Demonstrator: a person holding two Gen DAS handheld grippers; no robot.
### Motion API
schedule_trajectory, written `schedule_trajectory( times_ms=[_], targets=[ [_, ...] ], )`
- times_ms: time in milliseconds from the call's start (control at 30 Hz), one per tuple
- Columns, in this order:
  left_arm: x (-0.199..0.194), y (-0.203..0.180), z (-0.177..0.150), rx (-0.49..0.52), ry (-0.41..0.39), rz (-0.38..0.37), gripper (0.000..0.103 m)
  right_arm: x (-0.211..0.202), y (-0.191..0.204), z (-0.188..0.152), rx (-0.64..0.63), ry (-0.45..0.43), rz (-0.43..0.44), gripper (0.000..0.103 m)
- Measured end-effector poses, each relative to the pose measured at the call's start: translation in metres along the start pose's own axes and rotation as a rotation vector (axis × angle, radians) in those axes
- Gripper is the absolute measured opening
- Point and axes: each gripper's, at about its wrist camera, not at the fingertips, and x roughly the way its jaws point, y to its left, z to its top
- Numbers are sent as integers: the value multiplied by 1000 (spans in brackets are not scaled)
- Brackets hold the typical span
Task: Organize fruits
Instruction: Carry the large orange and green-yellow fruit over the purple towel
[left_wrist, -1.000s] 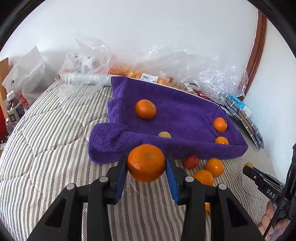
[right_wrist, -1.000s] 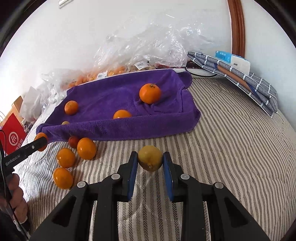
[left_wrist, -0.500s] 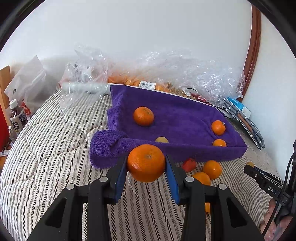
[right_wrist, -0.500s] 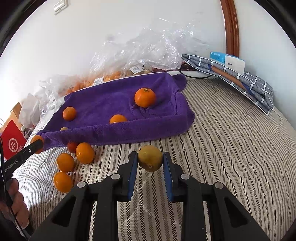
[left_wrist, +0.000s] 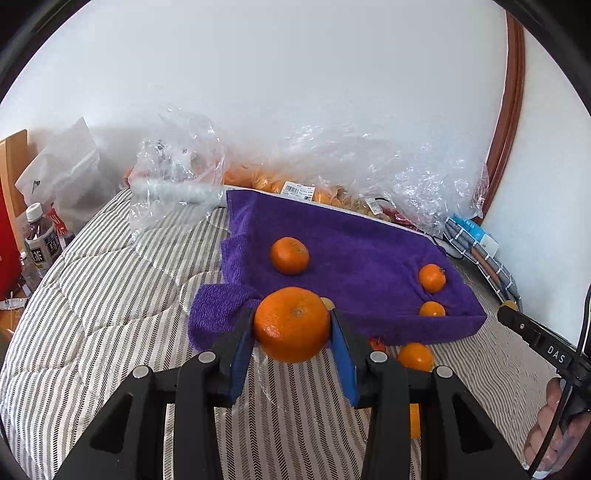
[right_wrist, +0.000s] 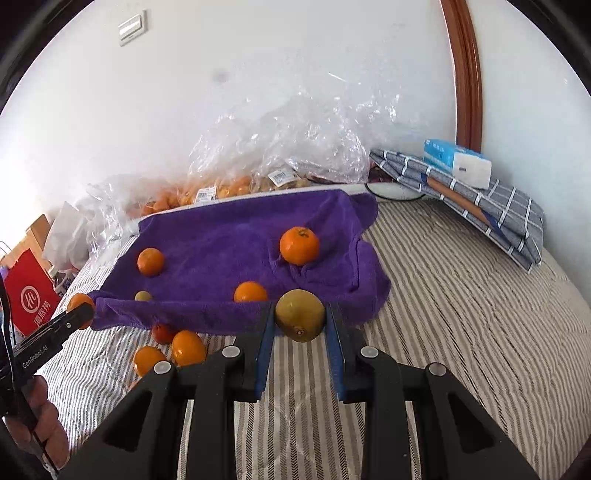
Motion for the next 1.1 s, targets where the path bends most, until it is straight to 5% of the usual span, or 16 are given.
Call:
schedule_trajectory(
  times_ms=[467,867,1100],
  targets=[
    [27,-9,60,-25,-34,26,38,28,-5,40,9,-59,9,27],
    [62,15,58,-60,7,53,38,66,-15,38,27,-20,-3,27],
    [70,25,56,-118,35,-3,38,80,-13,32,36,37,30,27]
  ],
)
